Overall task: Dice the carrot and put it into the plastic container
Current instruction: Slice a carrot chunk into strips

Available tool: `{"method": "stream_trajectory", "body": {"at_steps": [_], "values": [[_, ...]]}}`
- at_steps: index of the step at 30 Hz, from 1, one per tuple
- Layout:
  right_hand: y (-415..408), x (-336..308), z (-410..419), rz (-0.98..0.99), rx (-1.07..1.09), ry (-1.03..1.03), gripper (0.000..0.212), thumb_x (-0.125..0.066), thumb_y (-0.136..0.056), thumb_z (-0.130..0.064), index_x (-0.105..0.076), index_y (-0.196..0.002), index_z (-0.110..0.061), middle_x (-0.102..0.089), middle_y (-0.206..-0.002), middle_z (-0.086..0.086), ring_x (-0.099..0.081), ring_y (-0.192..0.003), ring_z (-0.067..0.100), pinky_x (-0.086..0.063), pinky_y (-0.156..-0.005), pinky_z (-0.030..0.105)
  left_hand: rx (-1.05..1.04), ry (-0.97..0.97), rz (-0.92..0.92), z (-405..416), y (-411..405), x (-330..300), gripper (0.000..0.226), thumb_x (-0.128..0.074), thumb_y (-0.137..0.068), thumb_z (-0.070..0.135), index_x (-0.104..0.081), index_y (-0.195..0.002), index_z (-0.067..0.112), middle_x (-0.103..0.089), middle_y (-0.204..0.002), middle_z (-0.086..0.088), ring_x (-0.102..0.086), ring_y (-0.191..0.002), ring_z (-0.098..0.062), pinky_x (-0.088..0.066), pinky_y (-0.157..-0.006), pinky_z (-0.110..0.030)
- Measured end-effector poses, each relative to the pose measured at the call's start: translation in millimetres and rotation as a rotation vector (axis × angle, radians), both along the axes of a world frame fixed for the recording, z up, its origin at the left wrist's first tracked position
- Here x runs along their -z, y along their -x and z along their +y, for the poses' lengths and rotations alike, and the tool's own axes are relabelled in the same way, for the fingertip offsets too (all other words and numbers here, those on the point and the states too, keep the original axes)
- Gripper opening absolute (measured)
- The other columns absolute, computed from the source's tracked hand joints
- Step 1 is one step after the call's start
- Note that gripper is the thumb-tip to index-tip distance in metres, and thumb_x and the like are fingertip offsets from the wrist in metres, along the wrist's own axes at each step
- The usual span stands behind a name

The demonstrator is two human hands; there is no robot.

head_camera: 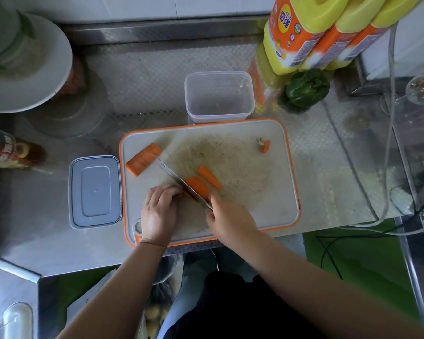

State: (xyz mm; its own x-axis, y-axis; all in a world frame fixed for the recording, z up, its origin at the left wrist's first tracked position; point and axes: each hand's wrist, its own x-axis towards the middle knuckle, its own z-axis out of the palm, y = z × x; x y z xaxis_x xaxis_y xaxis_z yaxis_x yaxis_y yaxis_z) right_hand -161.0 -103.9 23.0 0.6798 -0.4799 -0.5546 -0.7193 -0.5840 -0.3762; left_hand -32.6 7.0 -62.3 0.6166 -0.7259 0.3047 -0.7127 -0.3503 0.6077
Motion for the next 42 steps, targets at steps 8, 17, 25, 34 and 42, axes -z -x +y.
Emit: {"method": "stream_trajectory", "body": {"at_steps": [8,17,25,34,42], "values": [[0,-6,6,-0.02,-0.021,0.056,0.014,-0.039,-0.1,-0.027,-0.043,-0.107,-0.015,-0.051,-0.067,0.0,-0.056,-0.06,0.023,-0.051,-0.058,0.034,0.017,-0.009,0.027,0,-2,1,0.017,-0.052,-0.082,0.0,-0.069,-0.086,0.001,-0.067,-0.092,-0.013,-0.055,-0.087,-0.025,-0.045,-0.081,-0.03],[-1,-17,10,-0.001,-0.056,0.115,0.013,-0.038,-0.101,-0.024,-0.035,-0.089,-0.019,-0.048,-0.066,-0.003,-0.057,-0.061,0.021,-0.052,-0.059,0.032,0.085,-0.009,-0.007,-2,-8,-2,0.026,-0.046,-0.072,-0.007,-0.062,-0.088,0.007,-0.066,-0.091,-0.014,-0.053,-0.089,-0.025,-0.043,-0.079,-0.029],[-5,-20,11,0.032,-0.04,0.109,0.005,-0.047,-0.097,-0.017,-0.05,-0.097,-0.014,-0.053,-0.072,-0.001,-0.057,-0.063,0.019,-0.051,-0.059,0.028,0.106,-0.002,-0.005,-2,-9,-1,0.029,-0.044,-0.07,-0.01,-0.062,-0.088,0.004,-0.065,-0.091,-0.017,-0.053,-0.089,-0.026,-0.044,-0.08,-0.03],[-12,-18,10,0.059,-0.014,0.09,0.009,-0.05,-0.096,-0.016,-0.054,-0.102,-0.011,-0.054,-0.079,0.002,-0.063,-0.075,0.023,-0.055,-0.066,0.032,0.083,-0.041,-0.003,-3,-8,-1,0.028,-0.041,-0.074,-0.005,-0.067,-0.082,-0.002,-0.067,-0.089,-0.016,-0.053,-0.09,-0.024,-0.044,-0.077,-0.029],[-14,-16,13,0.066,-0.02,0.116,0.015,-0.049,-0.097,-0.019,-0.055,-0.108,-0.01,-0.065,-0.092,0.007,-0.065,-0.08,0.023,-0.056,-0.069,0.033,0.067,-0.062,-0.007,-2,-7,1,0.027,-0.042,-0.076,-0.004,-0.068,-0.081,-0.002,-0.068,-0.089,-0.016,-0.053,-0.091,-0.023,-0.045,-0.075,-0.03]]}}
